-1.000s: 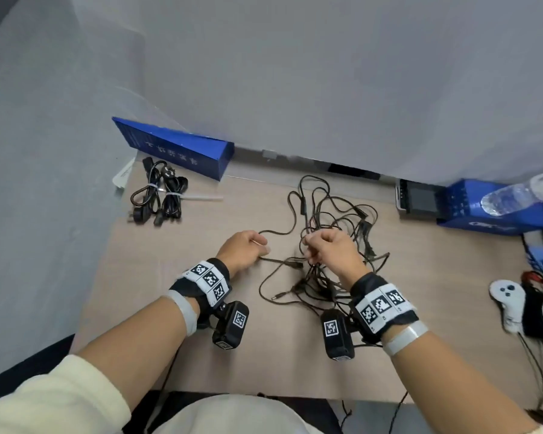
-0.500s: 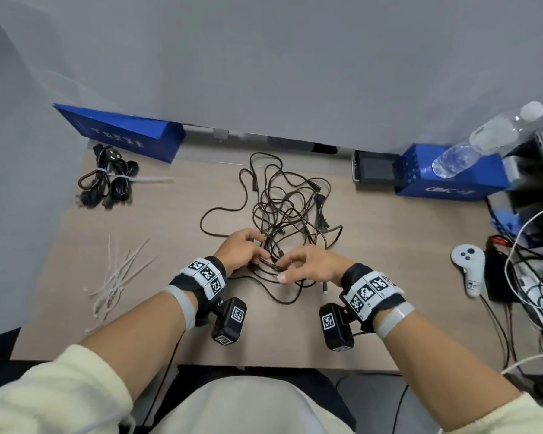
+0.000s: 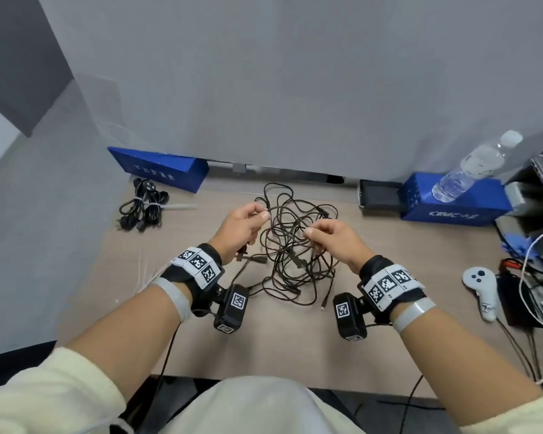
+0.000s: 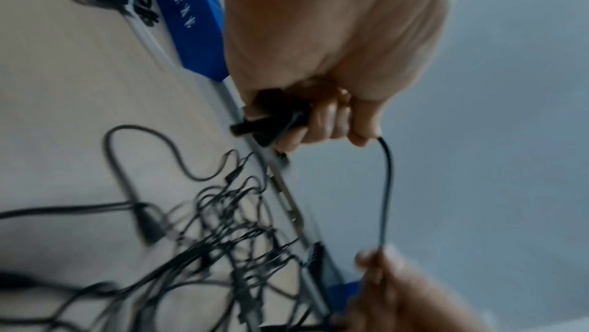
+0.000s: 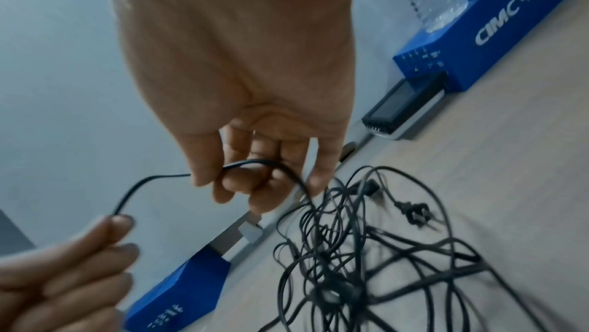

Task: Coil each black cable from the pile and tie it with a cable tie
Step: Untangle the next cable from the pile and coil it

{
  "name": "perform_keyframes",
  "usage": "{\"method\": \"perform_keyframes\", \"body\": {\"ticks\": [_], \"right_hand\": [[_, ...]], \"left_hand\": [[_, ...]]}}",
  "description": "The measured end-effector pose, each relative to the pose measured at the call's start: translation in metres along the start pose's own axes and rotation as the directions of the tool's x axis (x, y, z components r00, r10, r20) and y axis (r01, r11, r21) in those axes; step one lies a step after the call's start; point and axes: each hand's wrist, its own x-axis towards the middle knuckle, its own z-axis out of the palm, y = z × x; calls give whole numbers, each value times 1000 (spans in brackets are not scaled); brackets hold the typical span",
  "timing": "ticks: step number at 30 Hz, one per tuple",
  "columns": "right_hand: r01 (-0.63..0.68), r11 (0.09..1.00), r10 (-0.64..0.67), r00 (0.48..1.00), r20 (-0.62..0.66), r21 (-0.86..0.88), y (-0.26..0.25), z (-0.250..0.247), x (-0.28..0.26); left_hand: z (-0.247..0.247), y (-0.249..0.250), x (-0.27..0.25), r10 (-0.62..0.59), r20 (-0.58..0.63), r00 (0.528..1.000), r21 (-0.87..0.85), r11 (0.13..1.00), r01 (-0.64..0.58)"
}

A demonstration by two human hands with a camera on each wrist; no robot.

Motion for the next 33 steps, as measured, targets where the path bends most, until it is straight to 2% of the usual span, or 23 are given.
{"method": "perform_keyframes", "body": {"ticks": [3, 7, 10, 13, 15, 17, 19, 22, 25, 28, 31, 33], "right_hand": [[-2, 1000, 2, 1000, -23, -2, -11, -1, -10], [-11, 992, 11, 1000, -1, -124, -23, 2, -9], [-12, 973, 0, 999, -50, -232, -31, 2, -5], [-22, 951, 0, 997, -73, -307, -31, 13, -8], [-70, 893, 64, 998, -28, -444, -22, 25, -9], [-143, 778, 171, 985, -14, -612, -9, 36, -14], [-220, 695, 279, 960, -26, -685, 8, 40, -21], [-359, 716, 416, 908, -46, -599, 27, 38, -32], [-360, 730, 400, 914, -64, -581, 26, 29, -30], [-280, 805, 290, 955, -66, -524, 7, 18, -22], [-139, 934, 137, 990, -28, -328, -17, 15, -11], [-16, 979, 12, 1000, -23, -205, -32, 19, -4]], "left_hand": [[-18, 31, -1, 49, -64, 997, -58, 997, -52], [-34, 59, -3, 148, -69, 987, -68, 986, -152], [-39, 72, -6, 218, -77, 973, -117, 967, -226], [-47, 86, -12, 291, -82, 953, -228, 925, -302], [-52, 93, -15, 321, -87, 943, -315, 889, -332], [-57, 96, -18, 332, -97, 938, -349, 872, -344], [-63, 98, -20, 322, -148, 935, -373, 857, -354], [-77, 101, -17, 305, -227, 925, -402, 835, -374], [-78, 98, -17, 313, -183, 932, -294, 887, -356], [-60, 83, -22, 268, -85, 960, -212, 936, -280], [-39, 71, -24, 211, -36, 977, -157, 964, -213], [-32, 66, -25, 173, -37, 984, -179, 968, -177]]}}
